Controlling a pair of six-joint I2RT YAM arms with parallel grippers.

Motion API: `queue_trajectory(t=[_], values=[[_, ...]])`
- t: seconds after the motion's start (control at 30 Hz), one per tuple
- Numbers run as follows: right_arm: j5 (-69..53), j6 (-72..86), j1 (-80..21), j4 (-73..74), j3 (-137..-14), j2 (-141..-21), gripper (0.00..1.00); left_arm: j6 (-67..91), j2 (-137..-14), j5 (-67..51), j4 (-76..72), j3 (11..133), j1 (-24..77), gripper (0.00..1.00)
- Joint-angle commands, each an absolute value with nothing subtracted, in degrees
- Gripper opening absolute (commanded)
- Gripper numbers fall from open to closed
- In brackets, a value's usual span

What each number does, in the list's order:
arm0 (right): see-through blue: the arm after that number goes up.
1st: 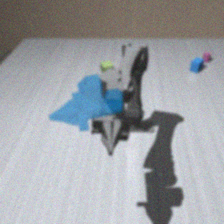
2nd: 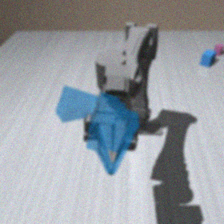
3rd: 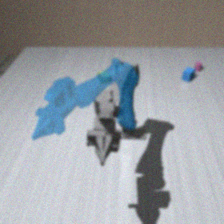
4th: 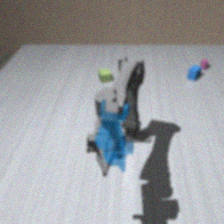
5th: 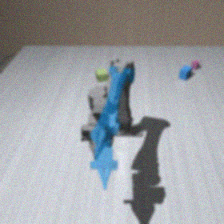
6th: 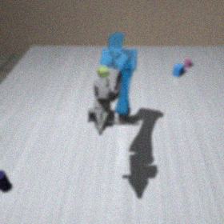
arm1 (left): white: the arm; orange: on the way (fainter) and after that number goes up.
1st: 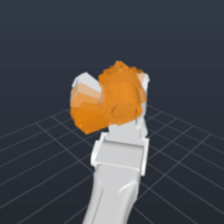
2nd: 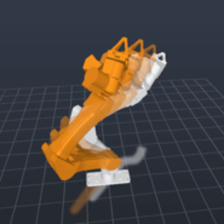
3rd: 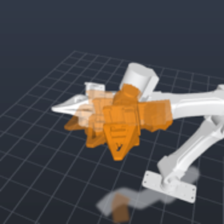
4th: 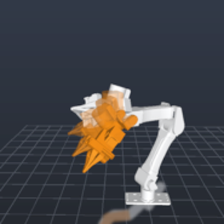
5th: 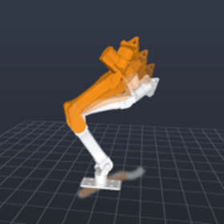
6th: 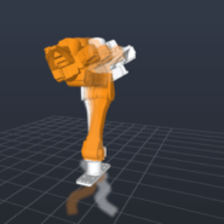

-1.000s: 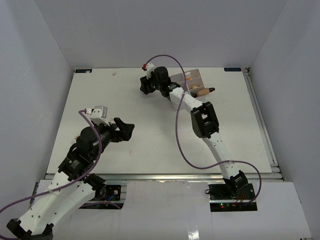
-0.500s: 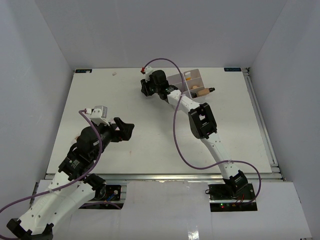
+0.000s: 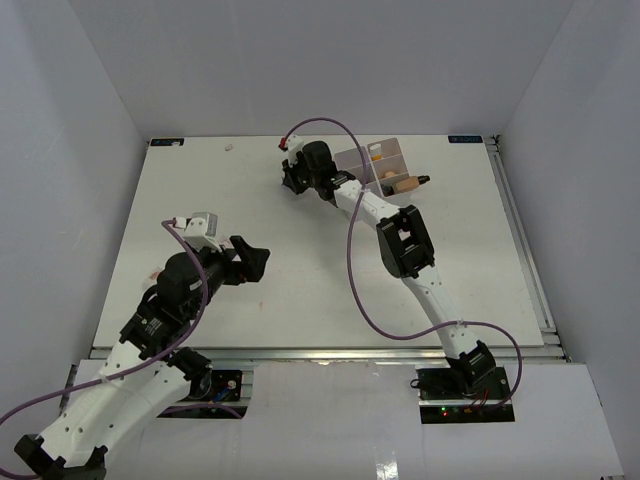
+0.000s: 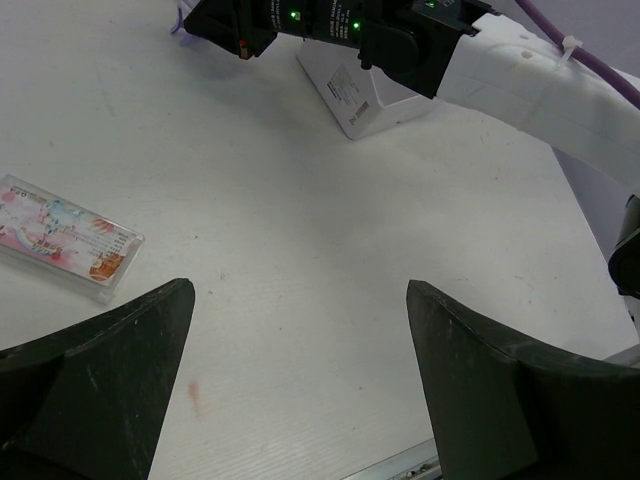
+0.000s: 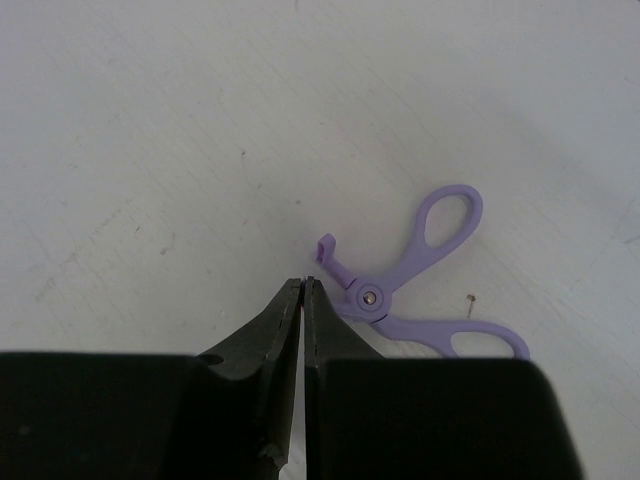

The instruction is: Organize the makeup

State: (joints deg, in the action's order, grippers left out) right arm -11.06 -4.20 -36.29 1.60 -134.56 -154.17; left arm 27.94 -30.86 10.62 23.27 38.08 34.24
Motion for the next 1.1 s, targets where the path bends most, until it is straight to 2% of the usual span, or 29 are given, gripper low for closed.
queue_trajectory(t=[0.0, 0.1, 0.3, 0.53, 0.63, 0.9, 1.0, 1.07], values=[[-18.6, -5.6, -36.4, 2.5, -129.6, -143.6, 0.08, 27.7, -32.6, 8.8, 20.9, 38.2, 34.0, 0.98], [-26.7, -6.2, -35.9, 3.0, -122.4, -137.4, 0.08, 27.9, -33.8, 7.3, 19.4, 38.7, 34.0, 0.98], [-40.9, -12.2, -35.5, 3.1, -100.4, -120.4, 0.08, 31.8, -36.4, 4.7, 14.7, 38.5, 34.0, 0.98], [-46.6, -22.5, -35.4, 5.5, -75.2, -98.7, 0.08, 43.9, -39.1, 2.4, 9.7, 35.9, 33.8, 0.96], [-46.6, -28.2, -35.3, 8.4, -68.0, -89.7, 0.08, 47.2, -41.2, 0.8, 6.7, 34.5, 33.7, 0.94], [-37.9, -35.8, -35.2, 14.0, -54.3, -70.1, 0.08, 56.9, -61.5, -18.0, -13.6, 36.8, 33.7, 0.87], [-35.8, -36.2, -35.3, 14.2, -51.6, -66.2, 0.08, 60.2, -68.3, -23.5, -19.6, 38.0, 33.7, 0.79], [-34.8, -36.2, -35.2, 14.2, -50.0, -64.1, 0.08, 61.7, -72.0, -26.3, -22.0, 39.2, 33.8, 0.76]])
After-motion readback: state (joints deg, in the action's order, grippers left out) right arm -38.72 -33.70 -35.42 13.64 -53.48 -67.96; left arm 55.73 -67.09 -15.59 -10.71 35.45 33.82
